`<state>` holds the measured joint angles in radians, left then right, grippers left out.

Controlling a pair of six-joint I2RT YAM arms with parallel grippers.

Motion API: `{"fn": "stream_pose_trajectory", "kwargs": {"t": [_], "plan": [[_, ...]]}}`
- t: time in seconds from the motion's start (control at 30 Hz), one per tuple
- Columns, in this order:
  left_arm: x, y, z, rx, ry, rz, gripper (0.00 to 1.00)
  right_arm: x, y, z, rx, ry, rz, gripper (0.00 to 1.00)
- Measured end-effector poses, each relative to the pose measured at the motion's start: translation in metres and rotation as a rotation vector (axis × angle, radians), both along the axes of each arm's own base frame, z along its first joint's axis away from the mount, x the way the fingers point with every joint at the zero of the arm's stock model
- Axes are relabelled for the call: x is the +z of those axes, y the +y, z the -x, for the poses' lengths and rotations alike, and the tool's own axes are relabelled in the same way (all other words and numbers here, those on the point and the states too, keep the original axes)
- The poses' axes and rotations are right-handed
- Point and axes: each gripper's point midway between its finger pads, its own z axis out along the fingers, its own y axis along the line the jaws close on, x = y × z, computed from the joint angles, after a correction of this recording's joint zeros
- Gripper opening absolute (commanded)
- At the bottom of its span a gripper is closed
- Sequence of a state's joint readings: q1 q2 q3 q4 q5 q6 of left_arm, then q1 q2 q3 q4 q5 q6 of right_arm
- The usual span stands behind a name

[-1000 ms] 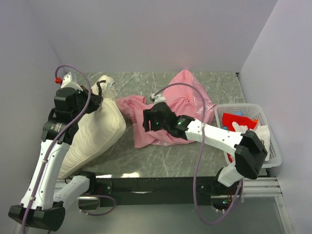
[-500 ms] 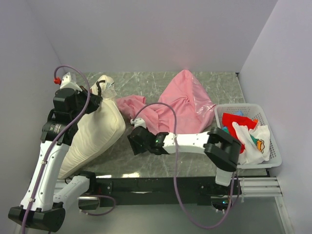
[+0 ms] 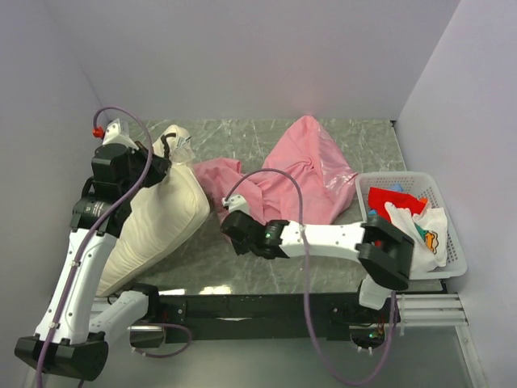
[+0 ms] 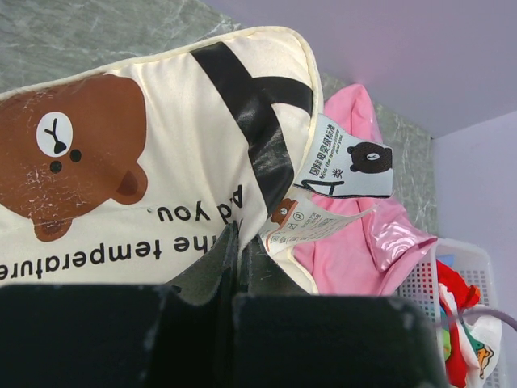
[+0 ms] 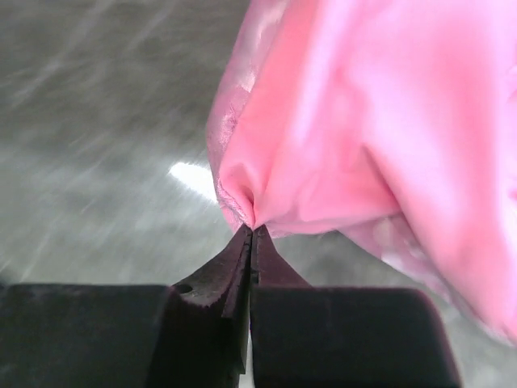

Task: Put the pillow into the pillowcase

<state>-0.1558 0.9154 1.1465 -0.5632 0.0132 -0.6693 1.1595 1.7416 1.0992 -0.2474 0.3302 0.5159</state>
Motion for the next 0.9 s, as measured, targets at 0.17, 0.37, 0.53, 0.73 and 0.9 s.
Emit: {"fn": "stream_pose_trajectory", "kwargs": {"t": [0.17, 0.37, 0.53, 0.73, 0.9], "plan": [[-0.011, -0.004, -0.008, -0.016, 0.035, -0.004, 0.01, 0.043, 0.015, 0.06, 0.148, -0.007, -0.098, 0.0], [-0.025, -0.011, -0.018, -0.046, 0.08, -0.003, 0.01, -0.011, 0.03, 0.152, 0.36, 0.129, -0.052, 0.4], [-0.045, -0.019, -0.024, -0.085, 0.114, 0.01, 0.01, -0.033, 0.007, 0.157, 0.337, 0.161, 0.015, 0.59], [-0.085, -0.026, -0.021, -0.121, 0.197, 0.022, 0.01, 0.039, -0.012, 0.129, 0.215, 0.073, -0.095, 0.62], [-0.107, -0.032, -0.013, -0.139, 0.246, 0.016, 0.01, 0.1, -0.049, 0.049, -0.025, 0.008, -0.27, 0.62]]}}
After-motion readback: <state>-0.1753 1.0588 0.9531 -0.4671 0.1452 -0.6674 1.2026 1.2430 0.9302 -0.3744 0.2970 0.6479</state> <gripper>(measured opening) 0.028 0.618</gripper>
